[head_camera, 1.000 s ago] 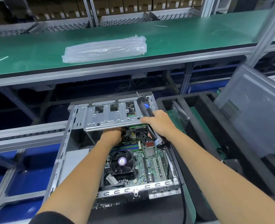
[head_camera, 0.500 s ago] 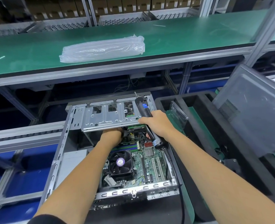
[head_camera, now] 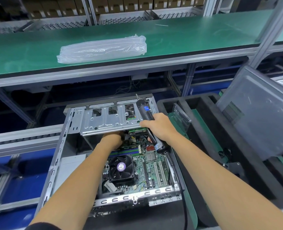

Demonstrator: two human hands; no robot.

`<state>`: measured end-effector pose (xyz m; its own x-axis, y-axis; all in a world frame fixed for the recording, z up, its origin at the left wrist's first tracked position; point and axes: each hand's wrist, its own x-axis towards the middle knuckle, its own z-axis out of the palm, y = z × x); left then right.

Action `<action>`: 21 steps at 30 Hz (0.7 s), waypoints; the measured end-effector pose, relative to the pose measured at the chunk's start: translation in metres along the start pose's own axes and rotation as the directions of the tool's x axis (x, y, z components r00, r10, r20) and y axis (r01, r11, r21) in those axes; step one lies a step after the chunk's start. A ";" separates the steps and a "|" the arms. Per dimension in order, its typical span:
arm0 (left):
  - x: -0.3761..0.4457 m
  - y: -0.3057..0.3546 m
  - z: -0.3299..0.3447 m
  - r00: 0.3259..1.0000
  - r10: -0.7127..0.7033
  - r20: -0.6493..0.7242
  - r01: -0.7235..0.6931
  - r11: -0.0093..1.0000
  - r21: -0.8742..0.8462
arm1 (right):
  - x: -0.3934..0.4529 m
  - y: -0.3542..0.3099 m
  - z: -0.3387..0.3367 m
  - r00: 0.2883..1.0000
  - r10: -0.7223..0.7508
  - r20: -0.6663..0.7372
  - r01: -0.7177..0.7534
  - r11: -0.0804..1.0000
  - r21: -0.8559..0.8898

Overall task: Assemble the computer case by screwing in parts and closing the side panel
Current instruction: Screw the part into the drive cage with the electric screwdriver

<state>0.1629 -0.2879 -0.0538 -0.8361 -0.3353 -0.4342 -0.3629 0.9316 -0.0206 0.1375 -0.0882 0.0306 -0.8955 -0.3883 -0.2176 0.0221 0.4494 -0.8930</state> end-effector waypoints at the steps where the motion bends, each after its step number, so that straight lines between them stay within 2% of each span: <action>1: 0.001 -0.001 0.001 1.000 -0.010 0.019 0.011 1.000 -0.006 | 0.000 0.000 0.000 1.000 -0.003 -0.001 0.003 1.000 -0.002; 11: 0.005 0.011 0.009 0.990 -0.011 -0.141 0.009 1.000 -0.014 | 0.003 0.002 0.001 1.000 0.003 0.002 -0.003 1.000 0.018; 16: 0.005 0.017 0.007 0.993 -0.019 -0.115 0.023 0.999 0.037 | 0.004 0.005 0.001 1.000 -0.009 -0.025 0.009 1.000 -0.026; 21: -0.015 0.018 0.003 0.993 0.063 -0.102 -0.047 0.988 0.149 | 0.004 0.004 0.000 1.000 -0.001 -0.025 0.000 1.000 -0.026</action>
<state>0.1702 -0.2661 -0.0500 -0.8950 -0.2885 -0.3403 -0.2577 0.9569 -0.1337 0.1342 -0.0881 0.0258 -0.9062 -0.3687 -0.2069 0.0101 0.4704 -0.8824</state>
